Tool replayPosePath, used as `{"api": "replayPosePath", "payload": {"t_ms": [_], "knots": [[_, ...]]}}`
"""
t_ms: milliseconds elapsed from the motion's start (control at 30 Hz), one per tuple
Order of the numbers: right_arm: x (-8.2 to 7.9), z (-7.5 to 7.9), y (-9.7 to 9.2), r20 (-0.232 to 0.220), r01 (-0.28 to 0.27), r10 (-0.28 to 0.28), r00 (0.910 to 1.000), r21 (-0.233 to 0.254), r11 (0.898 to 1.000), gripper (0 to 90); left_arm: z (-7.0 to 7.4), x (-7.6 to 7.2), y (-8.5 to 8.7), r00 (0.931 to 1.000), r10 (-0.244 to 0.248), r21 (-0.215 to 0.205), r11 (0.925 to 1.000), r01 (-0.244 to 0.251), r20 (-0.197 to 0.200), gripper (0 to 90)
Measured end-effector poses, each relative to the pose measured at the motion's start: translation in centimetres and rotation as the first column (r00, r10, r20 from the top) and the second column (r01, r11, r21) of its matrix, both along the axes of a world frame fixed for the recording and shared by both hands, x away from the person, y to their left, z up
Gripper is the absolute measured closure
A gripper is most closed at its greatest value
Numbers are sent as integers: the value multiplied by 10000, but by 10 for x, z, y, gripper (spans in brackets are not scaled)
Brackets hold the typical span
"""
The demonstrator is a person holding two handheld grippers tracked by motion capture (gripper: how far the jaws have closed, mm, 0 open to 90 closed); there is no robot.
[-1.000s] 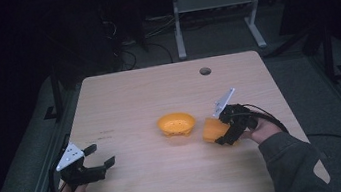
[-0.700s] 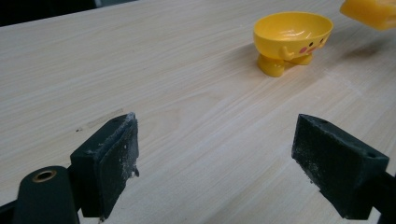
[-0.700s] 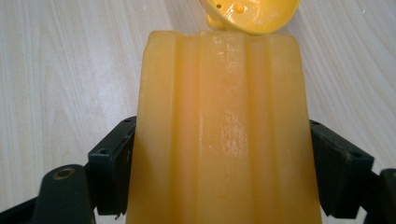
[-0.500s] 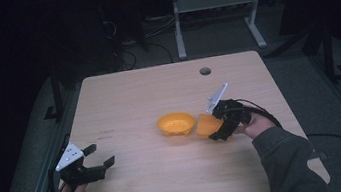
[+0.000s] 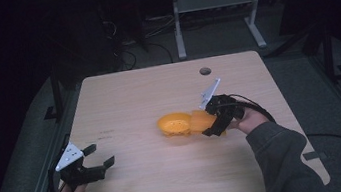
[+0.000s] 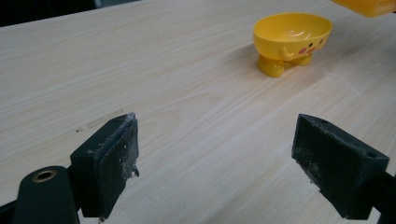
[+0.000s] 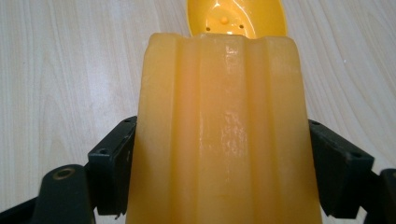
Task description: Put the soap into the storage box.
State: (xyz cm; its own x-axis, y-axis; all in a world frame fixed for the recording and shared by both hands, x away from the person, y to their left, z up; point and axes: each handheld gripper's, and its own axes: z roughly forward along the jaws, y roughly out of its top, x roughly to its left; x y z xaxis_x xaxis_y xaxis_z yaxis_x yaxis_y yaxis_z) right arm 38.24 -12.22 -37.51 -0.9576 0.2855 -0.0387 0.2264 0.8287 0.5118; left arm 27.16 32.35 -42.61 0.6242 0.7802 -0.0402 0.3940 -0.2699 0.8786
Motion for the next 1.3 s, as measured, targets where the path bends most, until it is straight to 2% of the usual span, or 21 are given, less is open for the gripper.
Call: {"api": "replayPosePath", "payload": {"t_ms": [800, 1300], "knots": [[18, 5, 26, -79, -423, 423, 9991, -20, 9991, 206, 0, 0, 2, 10000, 50, -69, 10000, -49, 12, 141], [30, 11, 44, 3, -723, 723, 9974, -217, 9971, 205, 1, 0, 2, 10000, 60, -125, 9999, -60, 15, 141]]}}
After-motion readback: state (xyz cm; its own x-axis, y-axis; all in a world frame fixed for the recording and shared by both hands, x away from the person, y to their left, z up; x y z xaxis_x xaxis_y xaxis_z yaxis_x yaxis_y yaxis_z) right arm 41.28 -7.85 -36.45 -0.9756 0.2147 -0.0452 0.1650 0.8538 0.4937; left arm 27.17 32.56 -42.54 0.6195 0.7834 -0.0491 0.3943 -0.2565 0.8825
